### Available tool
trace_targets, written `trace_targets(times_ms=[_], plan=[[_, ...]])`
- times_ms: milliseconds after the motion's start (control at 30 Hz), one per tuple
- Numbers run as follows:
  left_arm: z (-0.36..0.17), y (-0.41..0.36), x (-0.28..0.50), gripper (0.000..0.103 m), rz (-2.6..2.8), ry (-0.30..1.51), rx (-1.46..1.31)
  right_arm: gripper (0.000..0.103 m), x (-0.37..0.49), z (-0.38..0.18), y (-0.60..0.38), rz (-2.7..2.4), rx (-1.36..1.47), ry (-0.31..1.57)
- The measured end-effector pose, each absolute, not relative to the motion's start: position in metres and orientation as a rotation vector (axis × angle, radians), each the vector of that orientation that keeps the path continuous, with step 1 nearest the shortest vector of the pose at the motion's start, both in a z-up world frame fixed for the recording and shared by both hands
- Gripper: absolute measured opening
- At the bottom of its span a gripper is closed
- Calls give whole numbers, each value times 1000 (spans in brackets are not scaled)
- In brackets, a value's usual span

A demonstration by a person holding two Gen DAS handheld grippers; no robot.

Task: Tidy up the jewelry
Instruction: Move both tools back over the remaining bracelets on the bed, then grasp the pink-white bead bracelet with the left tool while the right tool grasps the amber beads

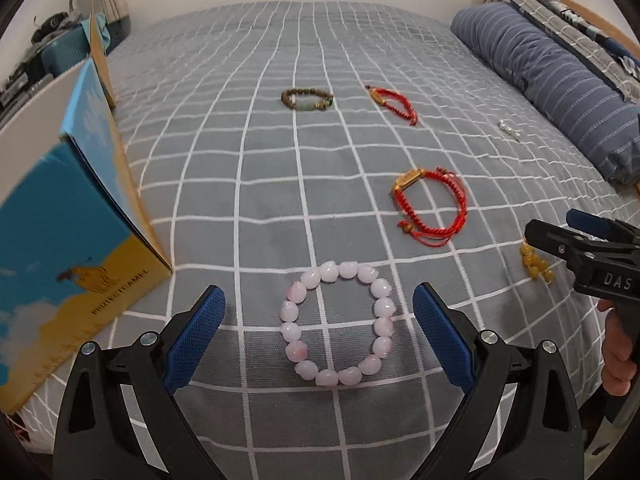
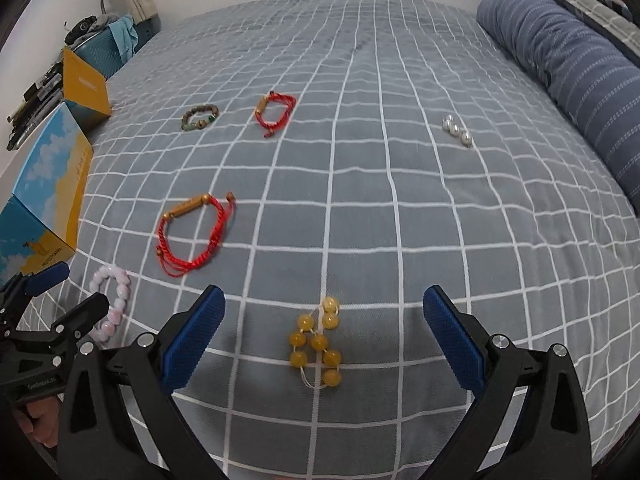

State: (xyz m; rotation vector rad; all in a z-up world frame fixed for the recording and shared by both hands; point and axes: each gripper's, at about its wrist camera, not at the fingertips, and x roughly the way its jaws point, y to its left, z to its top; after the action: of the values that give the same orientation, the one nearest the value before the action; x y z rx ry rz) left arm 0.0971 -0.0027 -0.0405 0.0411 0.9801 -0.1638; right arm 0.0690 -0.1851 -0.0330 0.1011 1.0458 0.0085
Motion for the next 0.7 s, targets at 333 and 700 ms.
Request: trace_targets(times_ms=[333, 700], plan=[[-57, -10, 108, 93, -173, 1000, 54, 95, 72, -59, -198, 8, 153, 1105], [-66, -7, 109, 87, -177, 1003, 34, 64, 67, -61, -189, -2, 105, 1101]])
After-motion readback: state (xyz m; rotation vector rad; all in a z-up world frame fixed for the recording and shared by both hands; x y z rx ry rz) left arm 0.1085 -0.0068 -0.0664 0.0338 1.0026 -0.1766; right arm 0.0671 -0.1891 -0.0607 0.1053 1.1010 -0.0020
